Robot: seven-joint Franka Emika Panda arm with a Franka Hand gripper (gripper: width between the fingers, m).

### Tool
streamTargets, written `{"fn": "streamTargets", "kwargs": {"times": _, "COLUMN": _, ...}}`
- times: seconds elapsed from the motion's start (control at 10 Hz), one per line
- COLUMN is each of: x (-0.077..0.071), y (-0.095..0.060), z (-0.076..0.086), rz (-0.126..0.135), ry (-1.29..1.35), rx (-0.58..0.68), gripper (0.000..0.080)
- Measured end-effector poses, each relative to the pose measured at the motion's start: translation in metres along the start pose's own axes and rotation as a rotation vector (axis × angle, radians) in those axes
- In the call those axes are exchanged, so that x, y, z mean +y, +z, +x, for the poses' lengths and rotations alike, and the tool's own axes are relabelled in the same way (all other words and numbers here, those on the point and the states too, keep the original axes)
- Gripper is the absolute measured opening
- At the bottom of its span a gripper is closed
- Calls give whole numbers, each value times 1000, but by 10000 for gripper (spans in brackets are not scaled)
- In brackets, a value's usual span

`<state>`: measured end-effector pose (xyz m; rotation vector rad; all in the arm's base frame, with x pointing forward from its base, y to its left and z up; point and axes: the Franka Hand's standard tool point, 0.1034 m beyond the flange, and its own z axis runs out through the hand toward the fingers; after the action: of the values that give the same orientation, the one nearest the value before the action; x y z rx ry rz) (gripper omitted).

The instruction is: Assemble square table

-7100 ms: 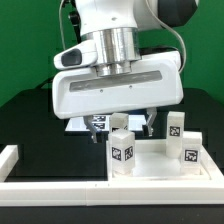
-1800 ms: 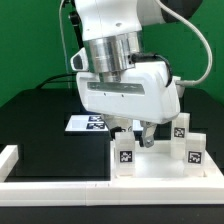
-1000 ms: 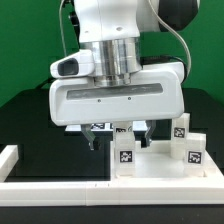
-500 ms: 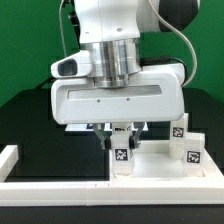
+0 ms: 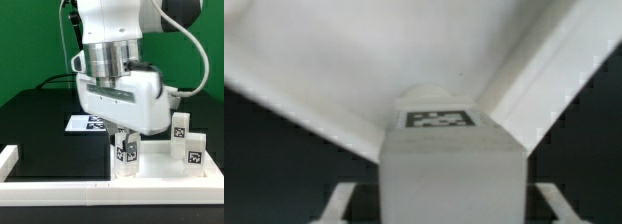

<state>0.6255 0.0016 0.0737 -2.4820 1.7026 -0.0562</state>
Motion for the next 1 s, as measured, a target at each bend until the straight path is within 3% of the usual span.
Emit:
{"fn": "streamTargets", "kwargs": {"times": 0.1, "x": 3, "y": 0, "z": -1, "rz": 48, "ry": 196, "rx": 3, "gripper": 292}}
{"fn": "streamTargets", "kwargs": {"times": 0.2, "x": 5, "y": 0, "z": 1, "rz": 69, "ry": 263, "rx": -10, "gripper": 294}}
{"fn": "streamTargets", "kwargs": {"times": 0.3, "x": 5, "y": 0, "z": 1, "rz": 71, "ry": 315, "rx": -16, "gripper": 294}}
{"fn": "streamTargets", "kwargs": {"times": 0.4, "x": 5, "y": 1, "z": -1, "rz": 70, "ry": 329, "rx": -17, "gripper": 384}}
{"fn": "streamTargets", "kwargs": {"times": 0.5, "x": 5, "y": 1, "z": -1, "rz": 70, "ry": 288, "rx": -15, "gripper": 384}}
{"fn": "streamTargets", "kwargs": {"times": 0.6, "x": 5, "y": 1, "z": -1, "rz": 69, "ry": 243, "rx": -8, "gripper": 578}}
{"fn": "streamTargets", "kwargs": {"times": 0.7, "x": 1, "y": 3, "z": -1, "rz": 74, "ry": -49, "rx": 31, "gripper": 628}}
{"fn": "streamTargets", "kwargs": {"times": 0.8, "x": -2, "y": 3, "z": -3, "rz": 75, "ry": -258, "rx": 45, "gripper": 643}}
{"fn": "streamTargets", "kwargs": {"times": 1.0, "x": -3, "y": 4, "z": -8, "rz": 65, "ry": -428, "rx": 50, "gripper": 648}}
